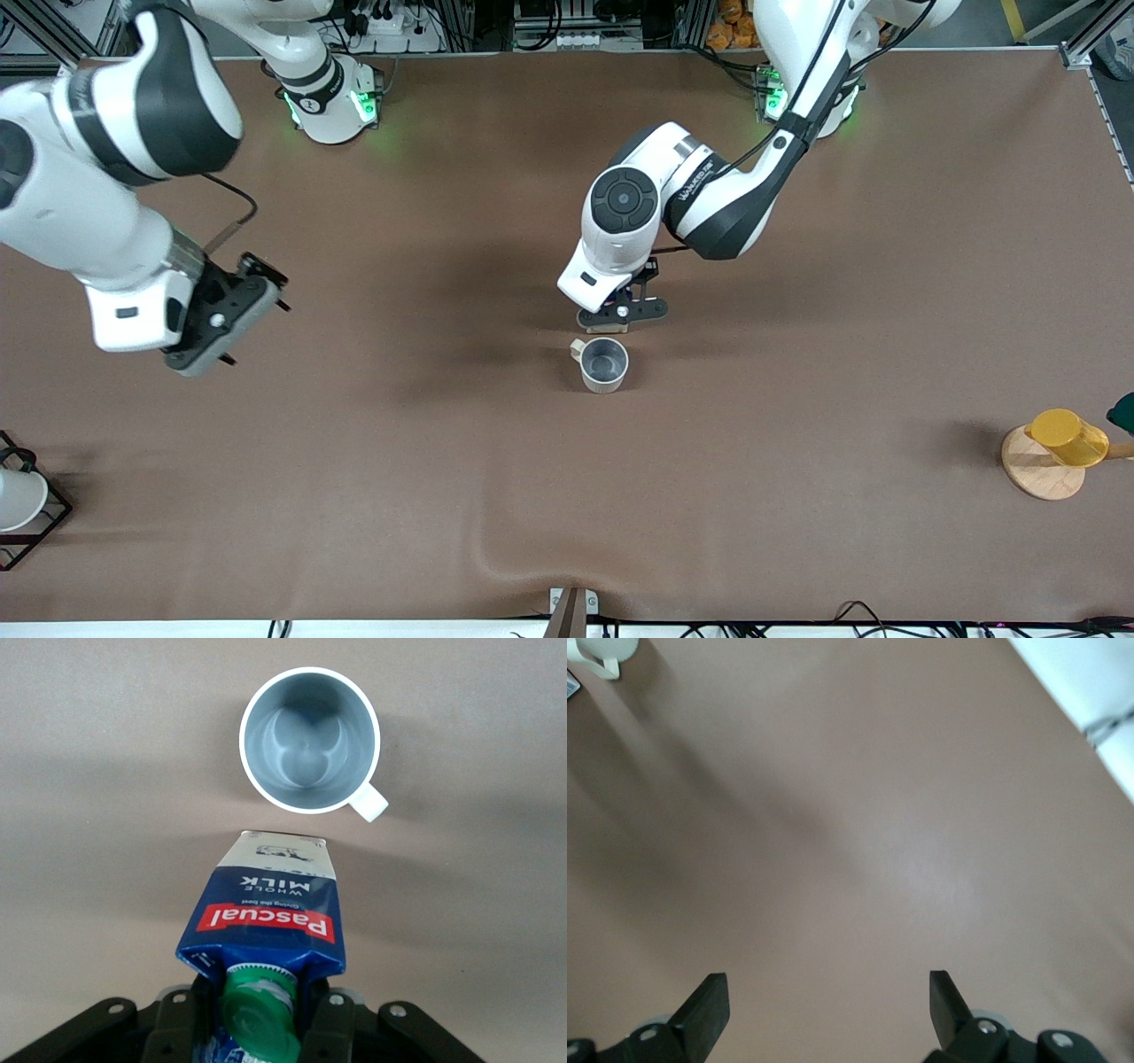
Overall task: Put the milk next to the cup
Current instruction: 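Move the right gripper back while the left gripper carries the carton toward the mug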
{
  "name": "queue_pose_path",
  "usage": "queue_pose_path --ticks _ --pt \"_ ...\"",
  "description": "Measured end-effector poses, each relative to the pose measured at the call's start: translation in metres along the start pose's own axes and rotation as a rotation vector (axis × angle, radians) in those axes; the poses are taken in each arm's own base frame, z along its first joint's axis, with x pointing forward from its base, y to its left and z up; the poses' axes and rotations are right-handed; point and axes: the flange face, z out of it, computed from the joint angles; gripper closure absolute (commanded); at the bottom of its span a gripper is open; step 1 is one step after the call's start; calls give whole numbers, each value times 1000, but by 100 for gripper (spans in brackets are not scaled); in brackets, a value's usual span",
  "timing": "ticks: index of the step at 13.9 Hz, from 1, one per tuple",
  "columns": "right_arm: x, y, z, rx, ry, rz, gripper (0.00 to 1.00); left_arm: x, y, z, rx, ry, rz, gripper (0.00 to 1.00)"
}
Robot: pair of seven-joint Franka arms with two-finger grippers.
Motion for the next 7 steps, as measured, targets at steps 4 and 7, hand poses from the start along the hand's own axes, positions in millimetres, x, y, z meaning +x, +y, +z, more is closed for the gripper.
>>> queue_pose_path --ticks 4,7 --pt "-42 14 -24 32 -47 261 0 2 3 2 -18 16 2 75" --pt "-64 16 -39 45 -78 436 0 -4 10 5 -7 30 24 72"
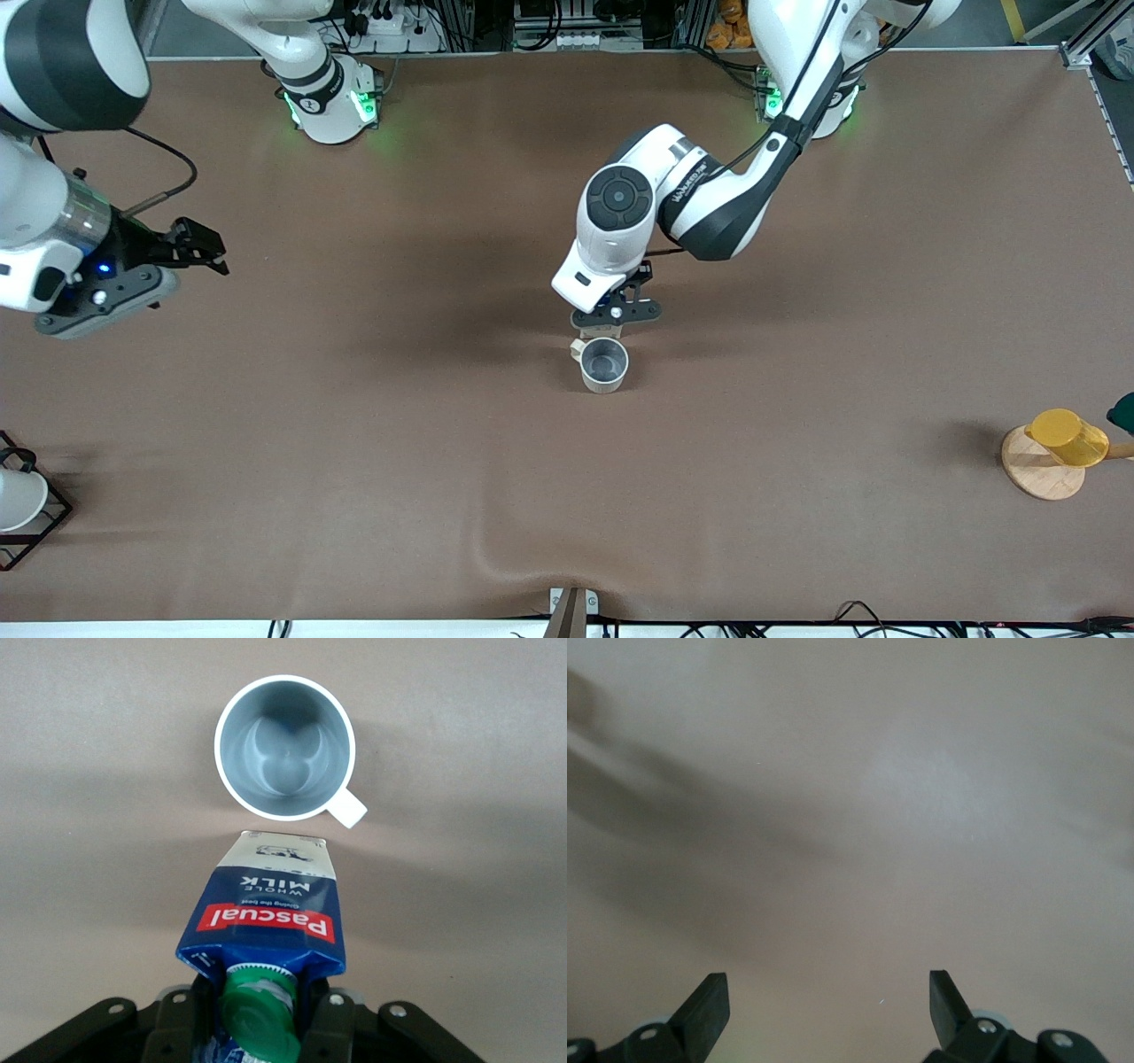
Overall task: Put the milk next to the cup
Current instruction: 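Move the right gripper back while the left gripper carries the carton toward the mug, then lower the milk carton beside the mug and open the left gripper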
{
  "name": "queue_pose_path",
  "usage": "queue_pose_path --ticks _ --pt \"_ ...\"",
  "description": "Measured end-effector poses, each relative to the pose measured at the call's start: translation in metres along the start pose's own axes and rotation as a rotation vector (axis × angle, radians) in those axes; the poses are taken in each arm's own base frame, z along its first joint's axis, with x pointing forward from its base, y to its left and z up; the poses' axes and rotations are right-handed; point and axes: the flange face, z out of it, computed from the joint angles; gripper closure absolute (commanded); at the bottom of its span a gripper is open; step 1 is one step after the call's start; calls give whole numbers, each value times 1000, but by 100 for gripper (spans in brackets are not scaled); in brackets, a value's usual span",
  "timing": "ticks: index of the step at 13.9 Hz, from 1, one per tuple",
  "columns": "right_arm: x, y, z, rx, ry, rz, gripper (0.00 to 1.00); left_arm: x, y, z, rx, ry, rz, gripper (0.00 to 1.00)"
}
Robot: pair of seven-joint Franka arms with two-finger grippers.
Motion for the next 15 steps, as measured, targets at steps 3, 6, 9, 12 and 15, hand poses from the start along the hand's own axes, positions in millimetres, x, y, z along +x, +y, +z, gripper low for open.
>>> queue_pose_path --ticks 3,6,9,12,15 --pt "-23 9 -11 50 -50 218 0 -2 5 5 16 19 20 14" --pt "-39 26 -24 73 -46 357 0 -3 7 10 26 26 30 0" --pt "-47 36 -45 64 -5 414 0 4 7 -7 0 58 22 0" --pt "-61 40 -62 60 12 473 0 26 -18 -78 -59 156 -24 0" --pt "-63 40 -64 40 9 500 0 54 -96 -167 -80 215 -143 0"
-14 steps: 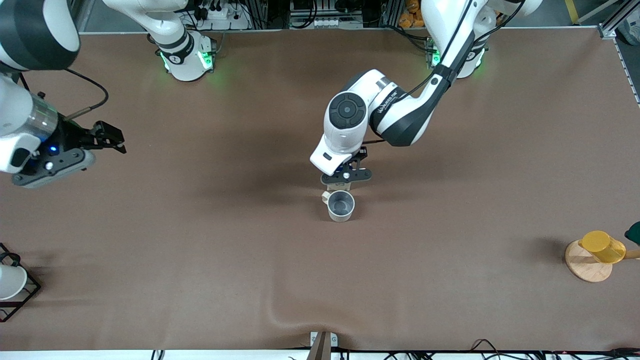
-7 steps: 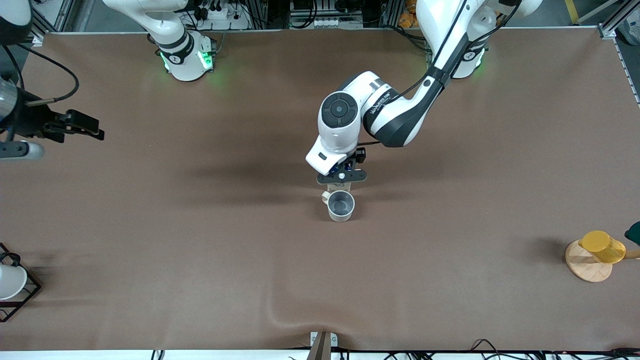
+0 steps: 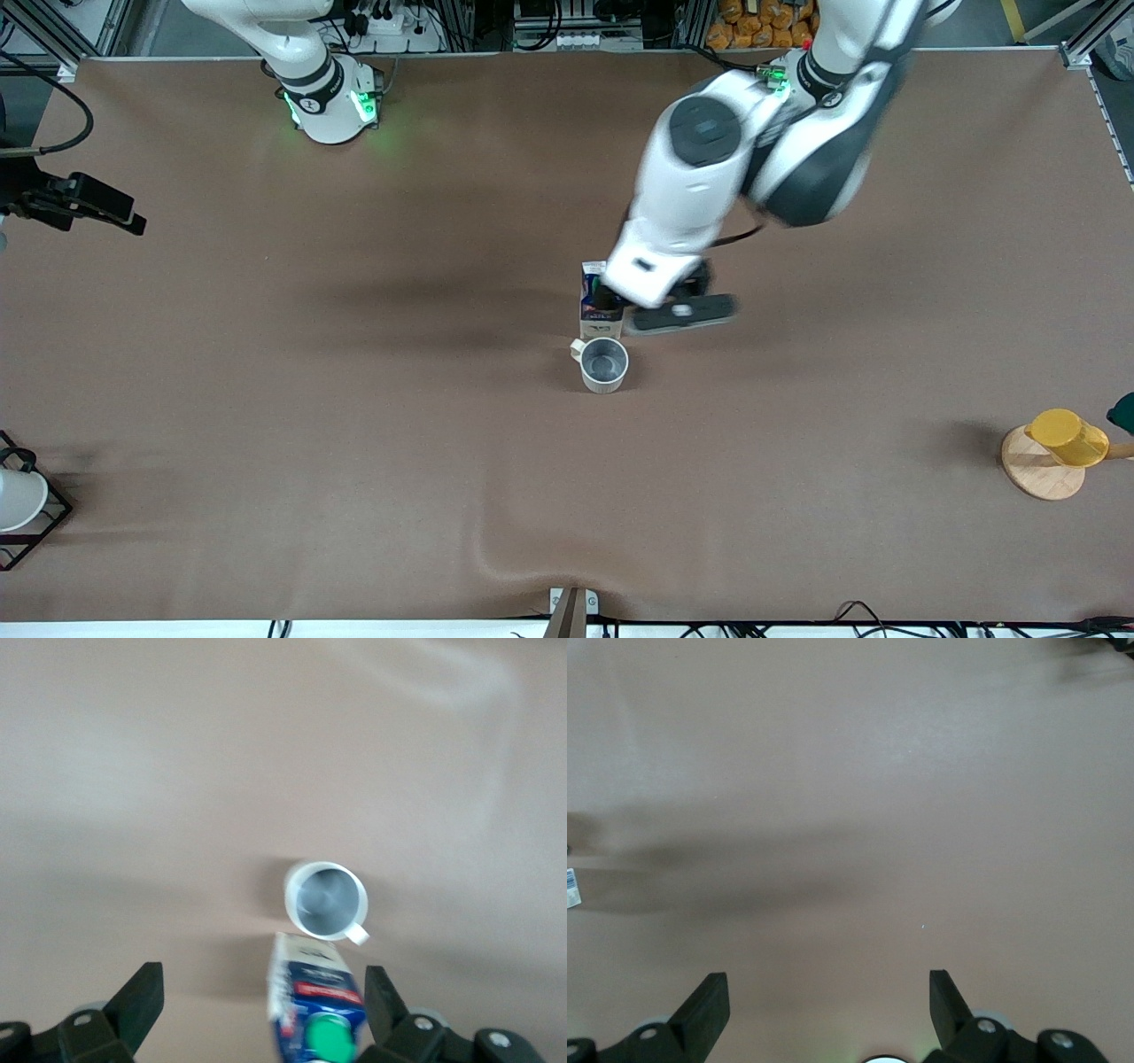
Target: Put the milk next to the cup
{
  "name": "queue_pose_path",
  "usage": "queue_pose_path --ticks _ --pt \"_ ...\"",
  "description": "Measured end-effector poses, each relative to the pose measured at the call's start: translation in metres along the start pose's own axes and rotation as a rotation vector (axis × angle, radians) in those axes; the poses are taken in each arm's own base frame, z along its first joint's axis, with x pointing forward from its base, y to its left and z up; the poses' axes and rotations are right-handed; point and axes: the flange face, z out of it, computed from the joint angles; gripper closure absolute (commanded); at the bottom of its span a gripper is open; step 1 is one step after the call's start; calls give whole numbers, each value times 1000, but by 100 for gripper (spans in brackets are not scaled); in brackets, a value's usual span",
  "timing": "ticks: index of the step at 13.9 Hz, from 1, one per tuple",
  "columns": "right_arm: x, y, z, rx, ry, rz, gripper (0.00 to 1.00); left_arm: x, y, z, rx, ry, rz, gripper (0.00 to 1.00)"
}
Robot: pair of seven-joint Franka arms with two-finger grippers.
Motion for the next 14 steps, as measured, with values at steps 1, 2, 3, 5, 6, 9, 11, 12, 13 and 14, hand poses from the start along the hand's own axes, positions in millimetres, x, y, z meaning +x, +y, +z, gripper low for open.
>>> queue_pose_path --ticks 1,2,3,5,6,9,11,12,13,14 --pt "0 0 -1 -4 3 1 0 15 -24 -21 3 11 -40 0" --pt "0 -1 -3 -8 7 1 0 30 -47 -39 3 23 -79 0" --pt "0 -1 -4 -10 10 2 0 43 -70 -51 10 25 -112 0" --pt "0 0 -6 -13 14 3 0 58 -101 -64 25 24 -158 0" --pt "0 0 -7 -13 15 4 0 60 -110 -72 28 26 -160 0" --pt "0 1 -9 -14 21 8 0 62 -147 -113 16 18 -100 0" --pt "0 2 -11 -14 27 11 0 67 -191 -142 11 0 -51 0" --pt "-1 2 -13 -14 30 10 0 68 -211 -154 17 -6 -20 0" --pt "-1 1 -13 -14 31 9 0 67 -229 -163 24 -10 13 0" --pt "-1 1 -13 -14 31 9 0 67 -245 -169 30 -12 40 0"
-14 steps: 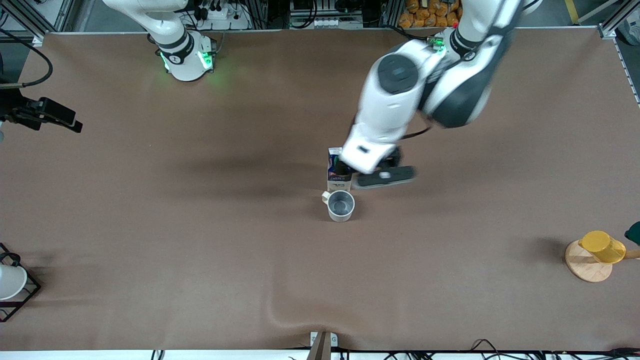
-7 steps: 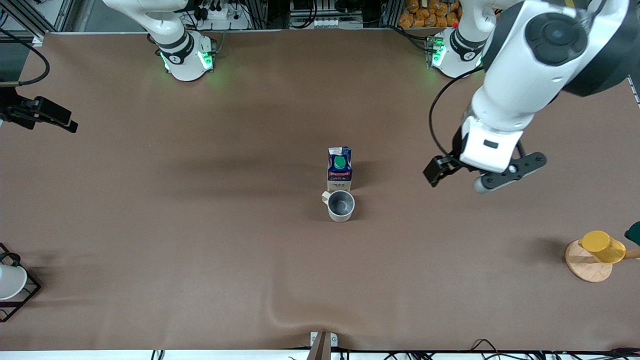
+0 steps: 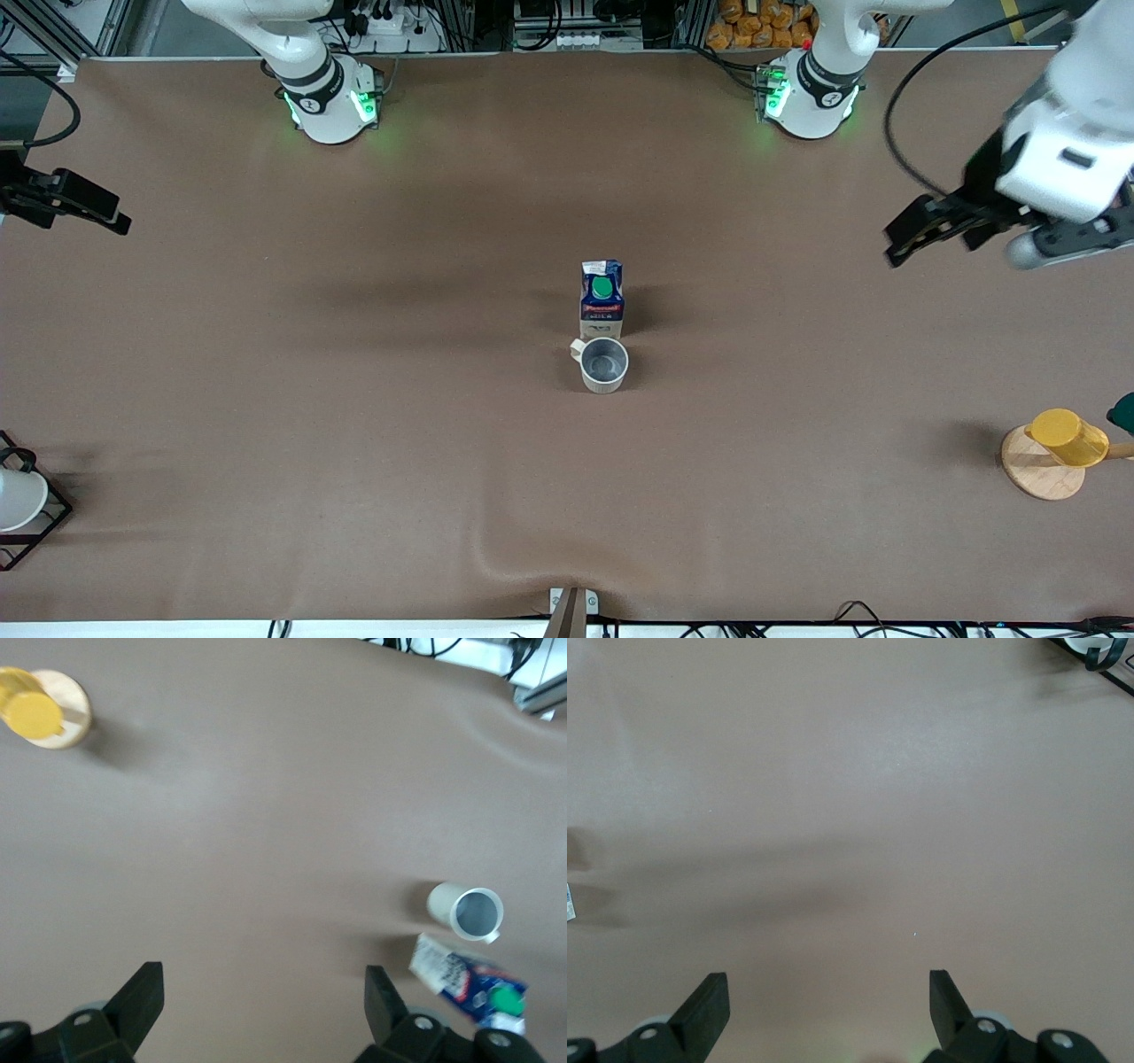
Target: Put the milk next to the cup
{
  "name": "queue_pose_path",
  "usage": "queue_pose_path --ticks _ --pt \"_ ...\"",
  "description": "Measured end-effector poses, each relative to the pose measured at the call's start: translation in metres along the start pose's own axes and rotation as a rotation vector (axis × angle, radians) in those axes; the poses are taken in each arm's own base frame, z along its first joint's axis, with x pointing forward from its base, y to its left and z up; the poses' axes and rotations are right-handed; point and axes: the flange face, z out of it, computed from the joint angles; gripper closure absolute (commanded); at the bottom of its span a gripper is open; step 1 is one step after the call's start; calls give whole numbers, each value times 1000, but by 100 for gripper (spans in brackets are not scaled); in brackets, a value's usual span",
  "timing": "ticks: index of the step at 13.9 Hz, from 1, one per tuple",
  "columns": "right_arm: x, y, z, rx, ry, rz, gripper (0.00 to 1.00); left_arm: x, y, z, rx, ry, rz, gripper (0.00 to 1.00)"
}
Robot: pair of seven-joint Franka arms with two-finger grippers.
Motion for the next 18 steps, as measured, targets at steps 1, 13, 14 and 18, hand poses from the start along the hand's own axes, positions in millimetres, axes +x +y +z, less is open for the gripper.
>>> queue_pose_path --ticks 1,13,14,18 --pt "0 0 0 0 0 0 0 -1 -13 -3 5 0 22 0" --pt "0 3 0 -1 -1 6 0 -7 -69 1 29 -59 155 0" --pt "0 3 0 -2 -2 7 0 -6 -70 2 28 -60 174 0" --pt "0 8 0 -33 0 12 0 -7 -69 2 28 -60 190 0"
